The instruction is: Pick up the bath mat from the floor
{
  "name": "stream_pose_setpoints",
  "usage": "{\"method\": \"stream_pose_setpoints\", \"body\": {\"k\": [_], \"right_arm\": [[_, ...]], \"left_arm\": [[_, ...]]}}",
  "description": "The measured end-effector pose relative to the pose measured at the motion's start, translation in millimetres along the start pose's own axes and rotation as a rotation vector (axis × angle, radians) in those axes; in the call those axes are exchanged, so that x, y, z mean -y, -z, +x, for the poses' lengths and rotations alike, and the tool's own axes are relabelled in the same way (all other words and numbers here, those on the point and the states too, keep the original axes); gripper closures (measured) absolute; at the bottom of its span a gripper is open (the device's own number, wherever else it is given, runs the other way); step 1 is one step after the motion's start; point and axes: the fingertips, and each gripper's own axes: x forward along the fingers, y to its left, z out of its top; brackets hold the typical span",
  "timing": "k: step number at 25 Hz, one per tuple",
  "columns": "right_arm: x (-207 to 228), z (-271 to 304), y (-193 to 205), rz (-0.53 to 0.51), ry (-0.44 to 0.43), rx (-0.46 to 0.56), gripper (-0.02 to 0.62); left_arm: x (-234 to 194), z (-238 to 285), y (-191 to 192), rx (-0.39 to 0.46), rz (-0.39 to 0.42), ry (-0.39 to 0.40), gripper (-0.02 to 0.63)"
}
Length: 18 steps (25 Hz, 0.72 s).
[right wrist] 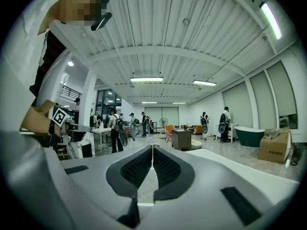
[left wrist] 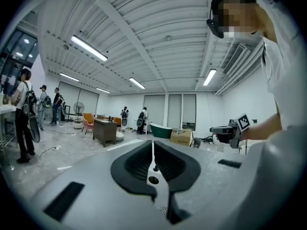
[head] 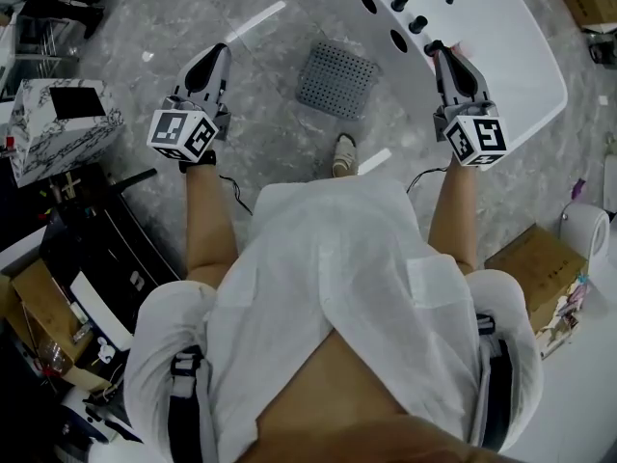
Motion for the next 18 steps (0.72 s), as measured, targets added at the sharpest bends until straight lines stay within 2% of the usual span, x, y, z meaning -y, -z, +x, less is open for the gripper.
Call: {"method": "stream_pose_setpoints", "body": {"k": [9,18], "right_arm": [[36,36,-10,-0.011,-0.062,0.021,0.568],[14,64,-13,0.014,-0.089,0.013,0.566]], "left_arm": [[-2,40,-10,0.027,0.005,-0.046,0.588],[-25,25,-17,0.041,-0.010,-0.070,0.588]]}}
